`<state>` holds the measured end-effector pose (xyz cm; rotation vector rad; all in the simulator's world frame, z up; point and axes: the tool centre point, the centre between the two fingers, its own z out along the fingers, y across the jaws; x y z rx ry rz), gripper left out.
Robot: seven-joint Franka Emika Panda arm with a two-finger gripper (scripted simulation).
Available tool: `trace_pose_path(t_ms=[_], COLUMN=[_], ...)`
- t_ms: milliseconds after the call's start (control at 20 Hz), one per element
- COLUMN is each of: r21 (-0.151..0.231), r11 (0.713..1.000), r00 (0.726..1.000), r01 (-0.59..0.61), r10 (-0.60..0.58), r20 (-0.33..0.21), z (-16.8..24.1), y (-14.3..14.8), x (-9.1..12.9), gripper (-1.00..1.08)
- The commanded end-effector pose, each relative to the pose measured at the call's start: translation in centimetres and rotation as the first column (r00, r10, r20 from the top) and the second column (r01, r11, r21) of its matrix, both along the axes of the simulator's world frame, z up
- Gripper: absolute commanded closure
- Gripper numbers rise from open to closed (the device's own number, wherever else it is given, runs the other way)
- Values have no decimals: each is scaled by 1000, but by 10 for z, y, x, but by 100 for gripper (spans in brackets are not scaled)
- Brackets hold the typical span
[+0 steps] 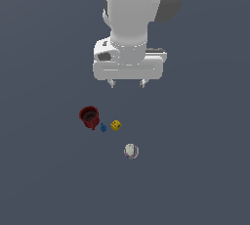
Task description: Pick up a designated object from a clutter of objects.
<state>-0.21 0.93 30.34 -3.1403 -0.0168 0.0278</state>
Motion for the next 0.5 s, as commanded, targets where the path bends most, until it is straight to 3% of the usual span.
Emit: trace_pose_path(t_ms=[0, 450], r21=[-4, 1], r11=[1000, 999], r00=[1000, 999], r01=[0, 45], r10=[0, -45], r20=[7, 7], z=[4, -12], y=[-2, -4], x=[1, 5], gripper=[-92, -92])
